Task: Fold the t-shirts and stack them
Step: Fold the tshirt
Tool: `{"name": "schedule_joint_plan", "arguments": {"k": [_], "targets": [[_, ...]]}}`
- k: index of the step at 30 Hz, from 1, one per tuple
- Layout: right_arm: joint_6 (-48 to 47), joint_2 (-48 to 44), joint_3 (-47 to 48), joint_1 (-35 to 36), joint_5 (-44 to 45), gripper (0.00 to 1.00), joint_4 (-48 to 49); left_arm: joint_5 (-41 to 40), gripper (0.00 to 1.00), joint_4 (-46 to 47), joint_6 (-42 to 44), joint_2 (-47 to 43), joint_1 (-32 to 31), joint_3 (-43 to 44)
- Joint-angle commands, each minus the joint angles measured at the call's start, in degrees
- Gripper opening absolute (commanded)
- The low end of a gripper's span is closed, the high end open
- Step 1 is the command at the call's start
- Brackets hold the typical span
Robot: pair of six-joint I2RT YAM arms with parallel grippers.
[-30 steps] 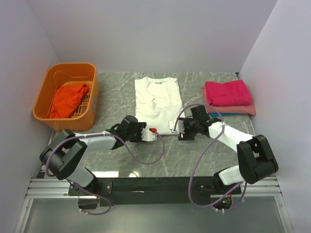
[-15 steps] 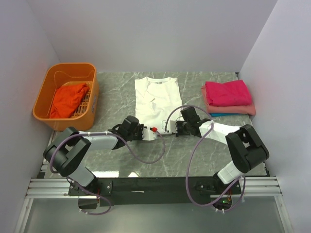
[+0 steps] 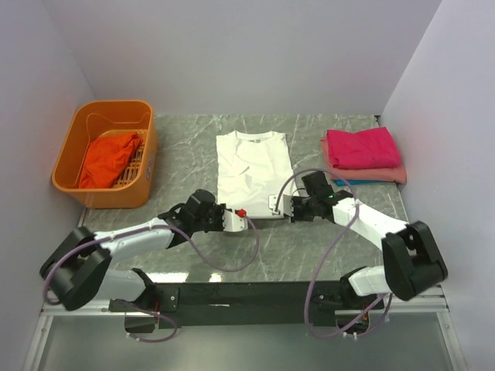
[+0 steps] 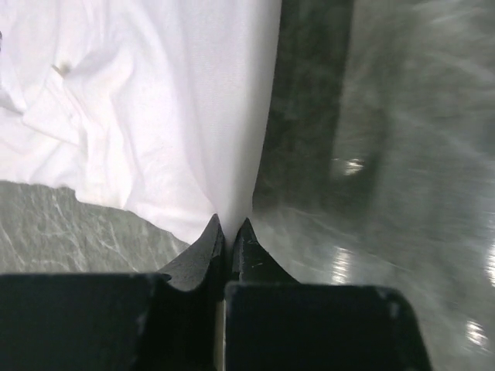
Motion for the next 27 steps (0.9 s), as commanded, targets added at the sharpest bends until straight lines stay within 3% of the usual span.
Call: {"name": "schedule_joint_plan", "arguments": {"k": [1, 5, 12, 15, 16, 19, 27], "targets": [[-3.7, -6.2, -1.4, -1.0, -3.3, 0.00, -12.9, 3.0, 0.00, -10.8, -4.3, -6.1, -2.6, -1.4], [-4.8, -13.2, -1.4, -1.0, -5.7, 0.00, -21.7, 6.9, 0.00, -17.8, -8.1, -14.2, -7.2, -2.2], [1.6, -14.5, 8.6, -1.5, -3.6, 0.00, -23.0, 3.0, 0.00, -20.1, -5.6, -19.5, -5.6, 1.8], [5.4, -7.5, 16.2, -1.5, -2.1, 0.00, -20.9, 6.3, 0.00, -18.9, -1.2, -15.1, 3.6, 6.3], [6.1, -7.5, 18.0, -1.6, -1.6, 0.00, -20.9, 6.9, 0.00, -18.8, -0.4, -13.8, 3.7, 7.1], [8.5, 2.8, 25.6, -1.7, 0.6, 0.00, -18.2, 10.3, 0.00, -14.2, 1.8, -7.7, 11.6, 10.5], [13.6, 21.7, 42.4, -2.1, 6.7, 0.00, -12.4, 13.2, 0.00, -4.2, 3.1, 12.1, 21.1, 20.2]]}}
